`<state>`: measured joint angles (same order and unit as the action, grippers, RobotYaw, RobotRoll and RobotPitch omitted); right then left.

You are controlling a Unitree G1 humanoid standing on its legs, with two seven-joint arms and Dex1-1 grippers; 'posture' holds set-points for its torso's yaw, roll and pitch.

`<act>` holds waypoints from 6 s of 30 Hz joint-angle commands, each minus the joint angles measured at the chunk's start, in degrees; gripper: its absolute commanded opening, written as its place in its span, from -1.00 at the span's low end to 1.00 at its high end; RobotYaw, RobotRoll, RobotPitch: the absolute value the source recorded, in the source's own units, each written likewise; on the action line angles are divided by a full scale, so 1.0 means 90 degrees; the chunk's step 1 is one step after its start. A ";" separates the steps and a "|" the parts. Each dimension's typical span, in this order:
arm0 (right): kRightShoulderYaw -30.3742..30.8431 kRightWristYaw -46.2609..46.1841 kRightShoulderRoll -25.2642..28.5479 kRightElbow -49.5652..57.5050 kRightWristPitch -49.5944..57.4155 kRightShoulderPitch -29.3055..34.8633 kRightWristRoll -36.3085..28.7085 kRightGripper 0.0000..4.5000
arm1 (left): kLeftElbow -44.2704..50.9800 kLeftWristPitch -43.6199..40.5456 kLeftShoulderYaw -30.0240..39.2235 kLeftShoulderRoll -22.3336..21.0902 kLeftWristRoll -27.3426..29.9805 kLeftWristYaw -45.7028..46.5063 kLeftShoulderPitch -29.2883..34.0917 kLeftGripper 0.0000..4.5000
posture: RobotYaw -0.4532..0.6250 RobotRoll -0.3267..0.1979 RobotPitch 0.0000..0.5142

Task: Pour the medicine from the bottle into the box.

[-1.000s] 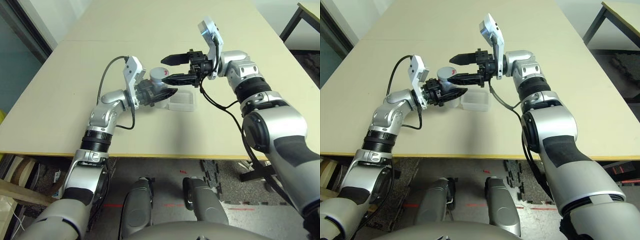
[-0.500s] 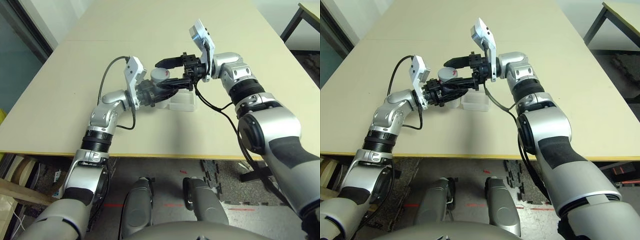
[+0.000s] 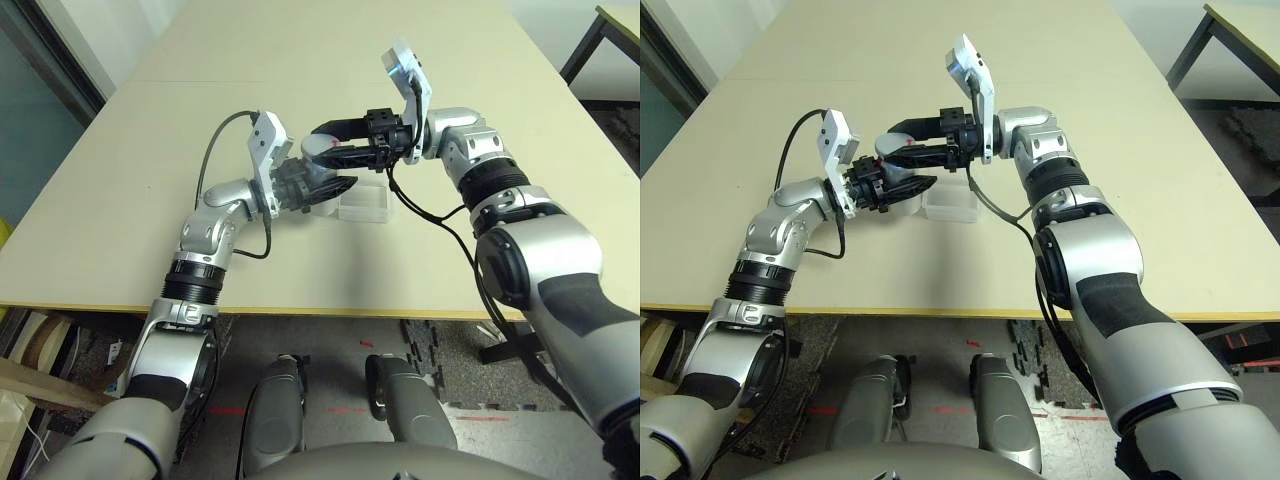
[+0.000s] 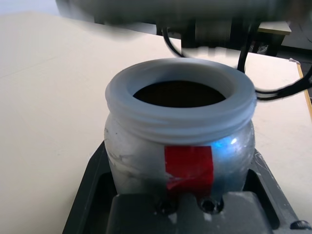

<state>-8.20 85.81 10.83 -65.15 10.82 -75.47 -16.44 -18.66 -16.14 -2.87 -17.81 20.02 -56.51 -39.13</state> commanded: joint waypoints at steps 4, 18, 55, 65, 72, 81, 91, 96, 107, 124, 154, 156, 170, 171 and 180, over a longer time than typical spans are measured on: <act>-0.0327 -0.1023 0.0327 0.0375 0.0434 -0.0013 -0.0207 0.15 | 0.0048 0.0012 0.0026 0.0001 -0.0033 0.0108 0.0065 0.18 | -0.27 0.25 -0.49; -0.0051 -0.3762 0.2250 0.1560 0.0660 0.1284 0.0717 0.15 | -0.0037 0.0123 0.0148 0.0009 -0.0005 0.0259 0.0076 0.18 | -0.32 0.25 -0.46; 0.0807 -0.3899 0.2836 0.2284 0.0482 0.2816 0.1493 1.00 | -0.0676 0.0527 0.0281 -0.0153 -0.0263 0.0528 -0.0251 0.18 | -0.31 0.25 -0.54; 0.0832 -0.2349 0.3193 0.3065 0.0486 0.3348 0.1023 1.00 | -0.1276 0.0535 0.0232 -0.0269 -0.0558 0.0616 -0.0669 0.18 | -0.33 0.25 -0.55; 0.0799 -0.0800 0.3330 0.3851 0.0068 0.3837 0.0355 1.00 | -0.1449 0.0515 0.0170 -0.0365 -0.0695 0.0543 -0.0775 0.18 | -0.34 0.25 -0.55; 0.0603 -0.0786 0.2923 0.4112 -0.0255 0.4141 -0.0182 1.00 | -0.1512 0.0470 0.0152 -0.0438 -0.0735 0.0457 -0.0766 0.18 | -0.33 0.25 -0.56; 0.0515 -0.1126 0.2688 0.3876 -0.0620 0.4216 -0.0215 1.00 | -0.1559 0.0381 0.0142 -0.0481 -0.0823 0.0580 -0.0798 0.18 | -0.30 0.25 -0.51; 0.0511 -0.1208 0.2630 0.3849 -0.0672 0.4218 -0.0230 1.00 | -0.1624 0.0322 0.0149 -0.0477 -0.0954 0.0737 -0.0808 0.18 | -0.30 0.25 -0.48; 0.0518 -0.1300 0.2602 0.3753 -0.0760 0.4193 -0.0221 1.00 | -0.1746 0.0331 0.0104 -0.0388 -0.1120 0.0877 -0.0960 0.18 | -0.31 0.25 -0.49; 0.0490 -0.1415 0.2504 0.3519 -0.0862 0.4107 -0.0226 1.00 | -0.3279 0.1939 -0.0911 -0.0385 -0.2989 0.2101 -0.1831 0.18 | -0.31 0.25 -0.50; 0.0431 -0.1596 0.2311 0.3409 -0.0694 0.4027 -0.0404 1.00 | -0.5902 0.5099 -0.6324 -0.0034 -1.0282 0.9030 -0.4764 0.18 | -0.30 0.25 -0.50; 0.0454 -0.1566 0.2323 0.3420 -0.0702 0.4049 -0.0385 1.00 | -0.5981 0.5138 -0.6221 -0.0017 -1.0154 0.8918 -0.4749 0.18 | -0.30 0.25 -0.50; 0.0653 -0.1343 0.2459 0.3434 -0.0901 0.4140 -0.0099 1.00 | -0.6097 0.4471 -0.1766 0.0059 -0.5135 0.4387 -0.3613 0.18 | -0.29 0.25 -0.45; 0.0661 -0.1336 0.2464 0.3432 -0.0907 0.4141 -0.0079 1.00 | -0.6026 0.4265 -0.1473 0.0070 -0.4827 0.4118 -0.3540 0.18 | -0.29 0.25 -0.45; 0.0729 -0.1267 0.2466 0.3362 -0.1032 0.4160 0.0109 1.00 | -0.5302 0.2252 0.0790 0.0116 -0.2465 0.3317 -0.2783 0.18 | -0.27 0.25 -0.44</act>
<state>-2.40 74.03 32.80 -34.13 2.14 -38.70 -16.02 -67.89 6.45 2.52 -16.80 -4.61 -26.42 -65.25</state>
